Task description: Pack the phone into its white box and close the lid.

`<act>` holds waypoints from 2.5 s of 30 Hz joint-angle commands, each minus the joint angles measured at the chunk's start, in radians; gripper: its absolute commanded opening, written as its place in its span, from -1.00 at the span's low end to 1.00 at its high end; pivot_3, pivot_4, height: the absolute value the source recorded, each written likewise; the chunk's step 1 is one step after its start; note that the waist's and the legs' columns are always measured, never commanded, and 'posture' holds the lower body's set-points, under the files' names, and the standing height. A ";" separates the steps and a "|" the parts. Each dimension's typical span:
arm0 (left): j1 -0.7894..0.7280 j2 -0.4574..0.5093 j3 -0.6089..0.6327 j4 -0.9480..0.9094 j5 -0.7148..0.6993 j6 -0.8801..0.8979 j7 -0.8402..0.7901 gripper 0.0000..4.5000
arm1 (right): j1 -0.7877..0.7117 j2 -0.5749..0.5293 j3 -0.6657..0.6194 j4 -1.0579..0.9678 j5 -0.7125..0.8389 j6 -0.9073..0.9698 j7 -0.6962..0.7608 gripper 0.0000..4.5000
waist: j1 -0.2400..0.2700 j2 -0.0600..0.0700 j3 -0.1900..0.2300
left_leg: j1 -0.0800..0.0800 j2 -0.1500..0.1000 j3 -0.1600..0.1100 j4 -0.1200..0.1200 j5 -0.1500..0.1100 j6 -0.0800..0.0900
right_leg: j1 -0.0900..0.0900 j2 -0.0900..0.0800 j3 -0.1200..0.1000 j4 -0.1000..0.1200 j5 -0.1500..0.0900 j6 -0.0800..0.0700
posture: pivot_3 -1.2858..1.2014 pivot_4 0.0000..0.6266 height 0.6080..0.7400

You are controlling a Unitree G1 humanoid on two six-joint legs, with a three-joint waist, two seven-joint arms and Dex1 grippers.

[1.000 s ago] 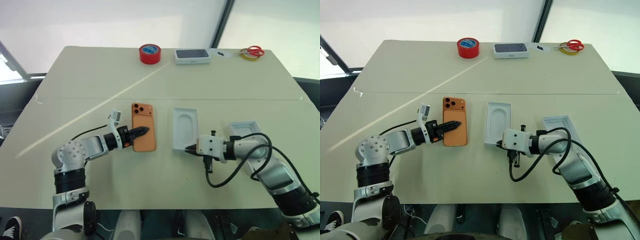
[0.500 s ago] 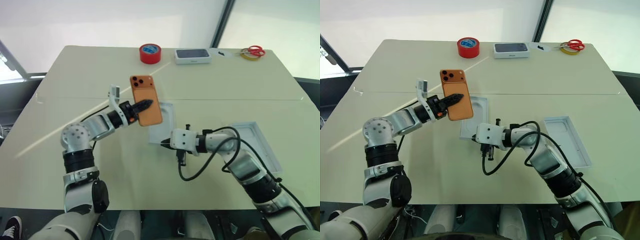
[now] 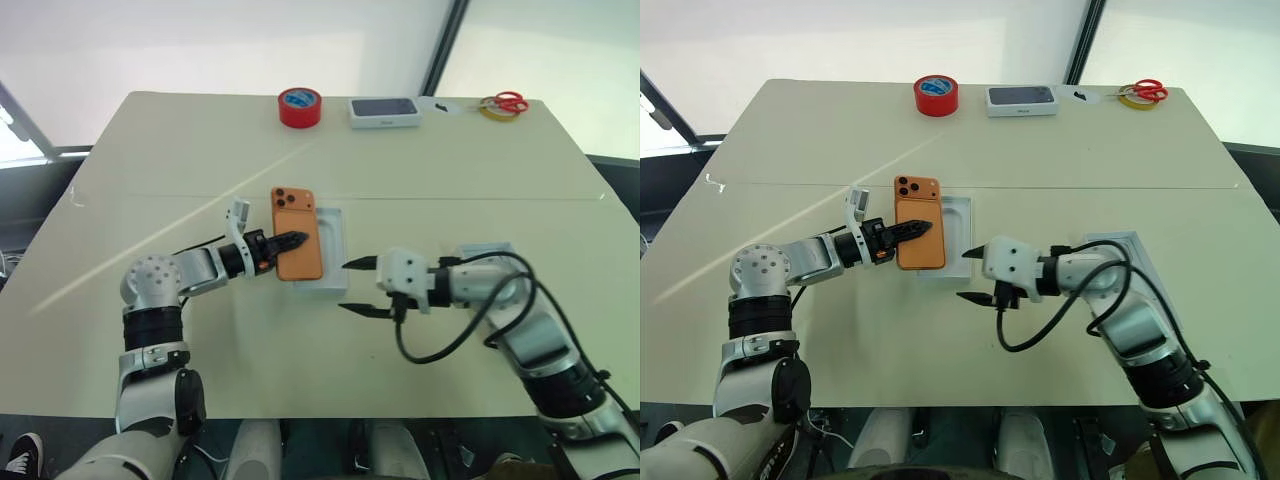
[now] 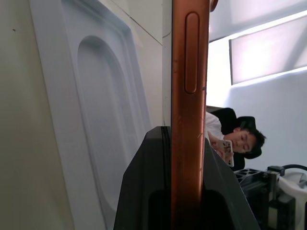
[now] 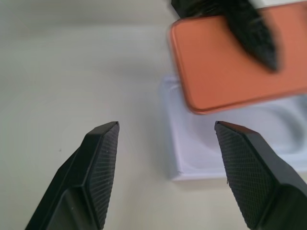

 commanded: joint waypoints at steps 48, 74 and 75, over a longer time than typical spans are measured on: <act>-0.130 0.089 -0.073 -0.015 0.193 0.046 -0.090 0.16 | 0.039 0.002 -0.024 0.088 -0.045 -0.101 -0.119 0.55 | -0.004 0.000 0.000 | 0.003 0.000 0.001 0.001 0.000 0.000 | 0.000 0.000 0.001 0.004 0.000 0.000 | 0.03 -0.52 1.00; 0.027 0.051 -0.366 -0.008 0.521 -0.412 -0.195 -1.00 | -0.169 0.083 0.146 0.416 -0.391 -0.264 -0.306 -0.98 | -0.004 0.000 0.000 | 0.004 0.000 0.002 0.001 0.001 0.000 | 0.000 -0.001 0.002 0.006 0.000 0.000 | 0.03 -0.52 1.00; 0.031 0.050 -0.395 -0.006 0.541 -0.424 -0.212 -1.00 | -0.168 0.083 0.151 0.421 -0.400 -0.271 -0.306 -0.98 | -0.003 0.000 0.000 | 0.004 0.000 0.002 0.001 0.001 0.000 | 0.000 -0.001 0.002 0.007 0.000 0.000 | 0.03 -0.52 1.00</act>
